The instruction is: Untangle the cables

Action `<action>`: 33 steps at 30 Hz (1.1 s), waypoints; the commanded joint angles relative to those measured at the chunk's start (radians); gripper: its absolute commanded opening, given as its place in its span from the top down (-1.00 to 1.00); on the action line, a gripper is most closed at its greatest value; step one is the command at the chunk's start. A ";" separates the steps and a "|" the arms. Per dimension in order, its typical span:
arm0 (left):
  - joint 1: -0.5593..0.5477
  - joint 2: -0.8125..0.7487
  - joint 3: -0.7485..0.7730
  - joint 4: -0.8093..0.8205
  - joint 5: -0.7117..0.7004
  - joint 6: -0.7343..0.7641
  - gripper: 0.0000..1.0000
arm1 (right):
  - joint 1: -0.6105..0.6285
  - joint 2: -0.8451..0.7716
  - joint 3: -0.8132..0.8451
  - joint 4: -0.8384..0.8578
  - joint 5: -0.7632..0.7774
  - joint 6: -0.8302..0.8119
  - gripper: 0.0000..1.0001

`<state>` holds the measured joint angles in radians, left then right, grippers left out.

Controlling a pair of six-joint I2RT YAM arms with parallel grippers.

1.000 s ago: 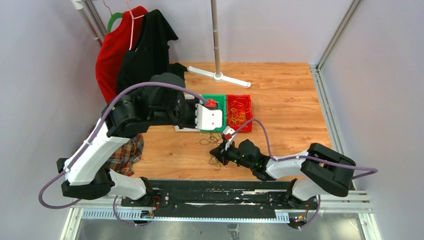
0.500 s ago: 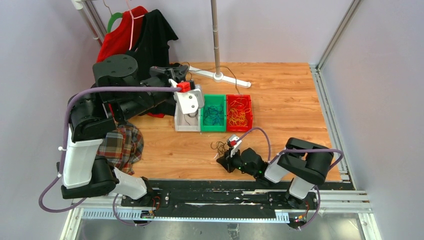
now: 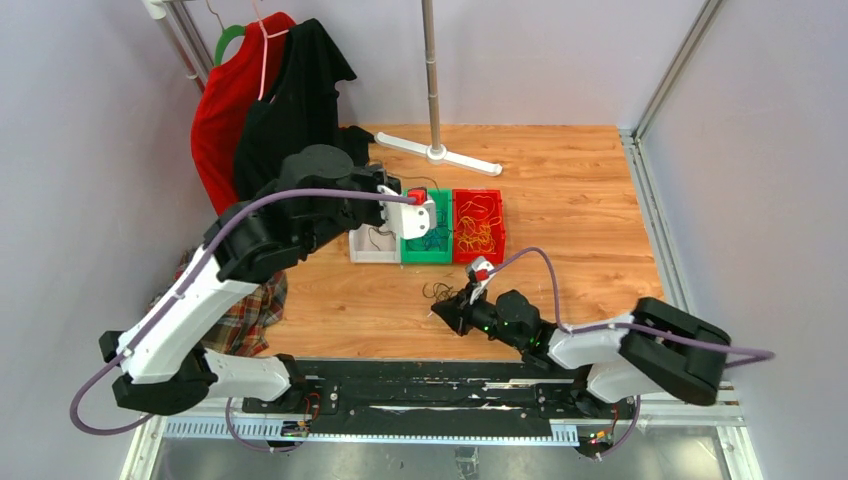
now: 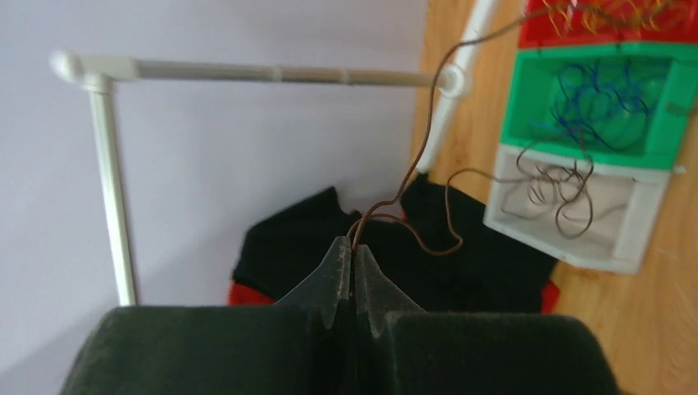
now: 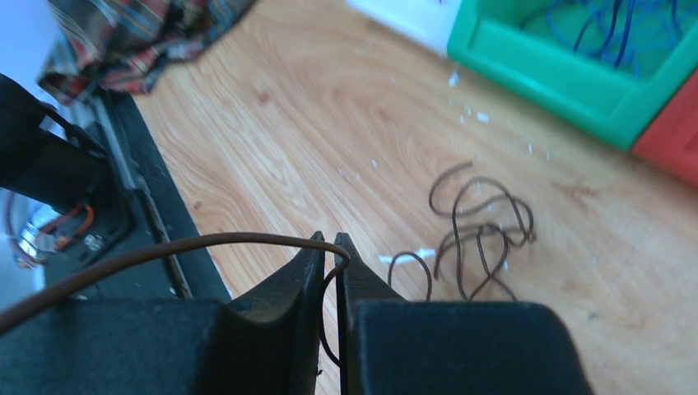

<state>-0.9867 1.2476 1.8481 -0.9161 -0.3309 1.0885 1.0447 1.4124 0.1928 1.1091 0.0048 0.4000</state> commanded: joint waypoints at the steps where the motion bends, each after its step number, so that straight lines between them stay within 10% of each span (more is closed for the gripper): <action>1: 0.116 -0.052 -0.205 0.072 0.024 -0.082 0.99 | 0.008 -0.163 0.057 -0.230 0.053 -0.020 0.79; 16: 0.430 -0.001 -0.373 0.283 0.285 -0.319 0.99 | 0.006 -0.369 0.068 -0.437 0.110 -0.030 0.72; 33: 0.521 0.075 -0.498 0.400 0.283 -0.339 0.99 | 0.006 -0.421 0.042 -0.492 0.136 -0.016 0.73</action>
<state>-0.4950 1.2999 1.4078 -0.5827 -0.0452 0.7525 1.0447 1.0218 0.2474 0.6346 0.1097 0.3782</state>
